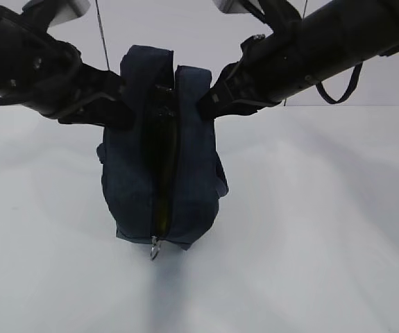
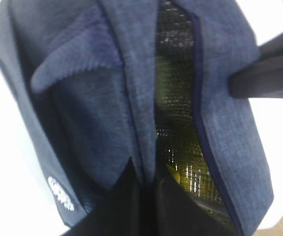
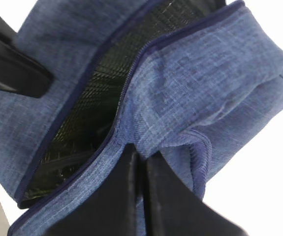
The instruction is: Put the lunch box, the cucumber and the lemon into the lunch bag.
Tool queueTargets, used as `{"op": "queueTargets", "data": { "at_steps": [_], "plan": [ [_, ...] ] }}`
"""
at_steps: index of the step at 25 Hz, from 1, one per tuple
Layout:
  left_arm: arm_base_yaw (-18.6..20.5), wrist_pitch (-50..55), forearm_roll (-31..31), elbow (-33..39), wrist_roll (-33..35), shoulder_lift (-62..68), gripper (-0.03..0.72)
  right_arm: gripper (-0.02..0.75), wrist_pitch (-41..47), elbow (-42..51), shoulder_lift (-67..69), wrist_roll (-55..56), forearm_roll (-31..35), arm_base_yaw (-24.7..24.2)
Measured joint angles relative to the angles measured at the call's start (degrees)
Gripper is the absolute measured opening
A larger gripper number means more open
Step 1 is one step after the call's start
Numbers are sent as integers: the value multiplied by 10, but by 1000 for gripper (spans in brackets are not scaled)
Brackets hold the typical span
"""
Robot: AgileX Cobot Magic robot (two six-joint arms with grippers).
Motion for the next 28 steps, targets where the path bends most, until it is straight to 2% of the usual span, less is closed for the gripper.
{"op": "queueTargets", "data": {
  "at_steps": [7, 14, 16, 22, 28],
  "plan": [
    [0, 11, 1, 0, 0, -39, -7, 8, 8, 0, -28, 44, -22, -5],
    [-1, 45, -7, 2, -3, -44, -7, 8, 34, 3, -61, 111, -93, -6],
    [-11, 35, -7, 9, -4, -44, -7, 8, 37, 3, -67, 121, -102, -6],
    [-75, -51, -18, 70, -5, -44, -7, 8, 38, 19, -68, 132, -112, -6],
    [-82, -114, -23, 92, -6, -44, -7, 8, -3, 64, -68, 131, -113, -6]
  ]
}}
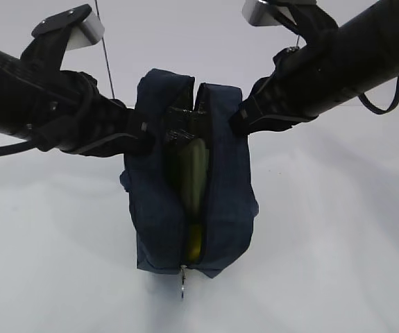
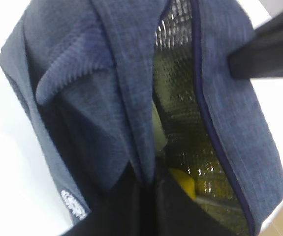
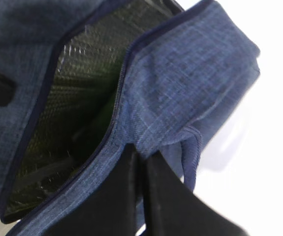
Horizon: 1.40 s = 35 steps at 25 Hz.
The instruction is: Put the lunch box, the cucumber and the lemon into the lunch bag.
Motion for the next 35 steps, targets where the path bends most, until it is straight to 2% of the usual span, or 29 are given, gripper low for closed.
{"op": "queueTargets", "data": {
  "at_steps": [35],
  "plan": [
    [0, -113, -16, 0, 0, 83, -7, 8, -98, 1, 54, -36, 29, 0]
  ]
}}
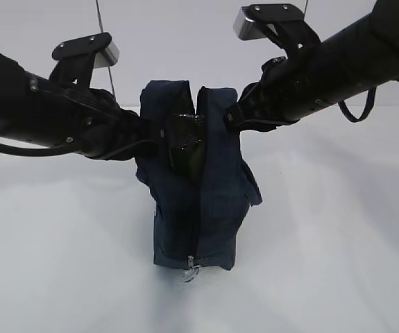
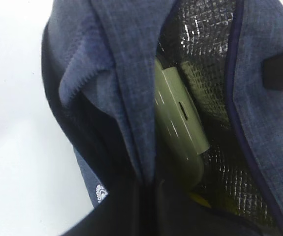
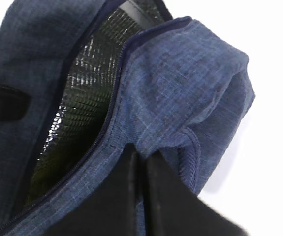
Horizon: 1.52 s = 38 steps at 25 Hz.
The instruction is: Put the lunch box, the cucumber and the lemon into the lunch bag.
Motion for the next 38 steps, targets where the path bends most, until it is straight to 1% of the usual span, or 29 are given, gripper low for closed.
{"op": "queueTargets", "data": {
  "at_steps": [7, 9, 10, 11, 12, 15, 16, 18, 23, 28, 31, 33, 35, 38],
  "plan": [
    [0, -7, 0, 0, 0, 2, -7, 11, -7, 0, 1, -2, 0, 0],
    [0, -7, 0, 0, 0, 2, -7, 46, -7, 0, 1, -5, 0, 0],
    [0, -8, 0, 0, 0, 2, -7, 79, -7, 0, 1, -7, 0, 0],
    [0, -8, 0, 0, 0, 3, -7, 133, -7, 0, 1, -9, 1, 0],
    [0, -9, 0, 0, 0, 3, 13, 200, -5, 0, 1, -10, 1, 0],
    [0, -11, 0, 0, 0, 3, -6, 382, 29, -5, 1, -11, 9, -1],
    [0, -11, 0, 0, 0, 3, -6, 418, 41, -10, 1, -11, 12, -1],
    [0, -13, -1, 0, 0, 4, -6, 450, 65, -22, 1, -11, 14, -1],
    [0, -27, 1, 0, 0, 4, -6, 463, 132, -66, 1, -11, 14, -1],
    [0, -28, 41, 0, 0, 4, -6, 460, 185, -83, -8, -5, 10, -1],
    [0, -28, 75, 0, 0, 4, -6, 449, 196, -83, -32, 10, -30, -1],
    [0, -29, 91, 0, 0, 5, -6, 438, 198, -70, -55, 25, -55, -1],
    [0, -32, 99, 0, 0, 6, -6, 431, 198, -45, -74, 32, -60, -1],
    [0, -37, 102, 0, 0, 9, -6, 430, 195, 15, -100, 18, -33, -1]
  ]
}}
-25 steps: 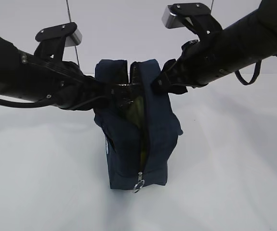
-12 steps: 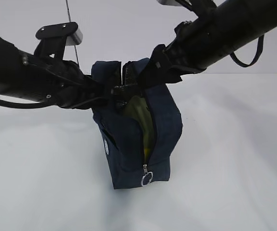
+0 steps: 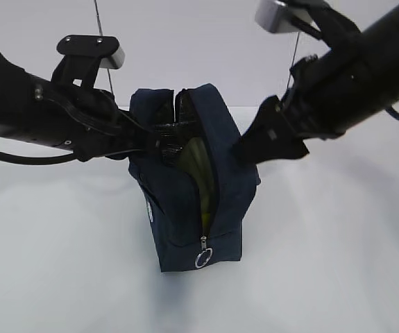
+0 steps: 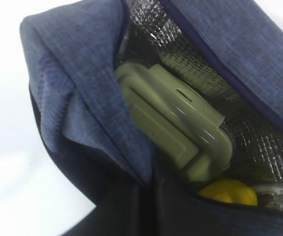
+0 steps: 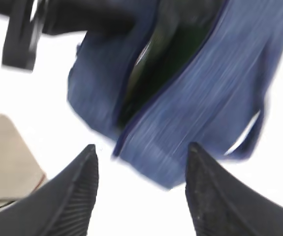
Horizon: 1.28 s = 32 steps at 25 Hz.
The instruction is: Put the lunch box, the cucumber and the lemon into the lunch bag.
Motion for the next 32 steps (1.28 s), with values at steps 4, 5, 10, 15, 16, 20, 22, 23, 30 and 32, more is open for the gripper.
{"op": "queueTargets", "data": {
  "at_steps": [4, 5, 10, 15, 16, 20, 22, 23, 30, 32],
  "plan": [
    [0, 0, 1, 0, 0, 0, -6, 428, -13, 82, -36, -46, 60, 0],
    [0, -1, 1, 0, 0, 0, -6, 428, -18, 100, -46, -58, 71, 0],
    [0, -1, -29, 0, 0, 0, -6, 428, -59, 167, -89, -101, 105, 0],
    [0, -5, -41, 0, 0, 0, 66, 428, -78, 218, -105, -127, 127, 0],
    [0, -5, -42, 0, 0, -1, 98, 428, -80, 227, -106, -130, 130, 0],
    [0, -3, -48, 0, 0, -15, 344, 428, -88, 250, -107, -151, 154, 0],
    [0, 4, -61, 0, 0, -28, 454, 428, -93, 255, -107, -165, 166, 0],
    [0, 15, -69, 0, 0, -36, 482, 428, -96, 256, -107, -170, 172, 0],
    [0, 113, -144, 0, 0, -77, 533, 428, -114, 265, -108, -200, 201, 0],
    [9, 133, -155, 0, 0, -84, 534, 428, -130, 280, -108, -216, 224, 0]
  ]
}}
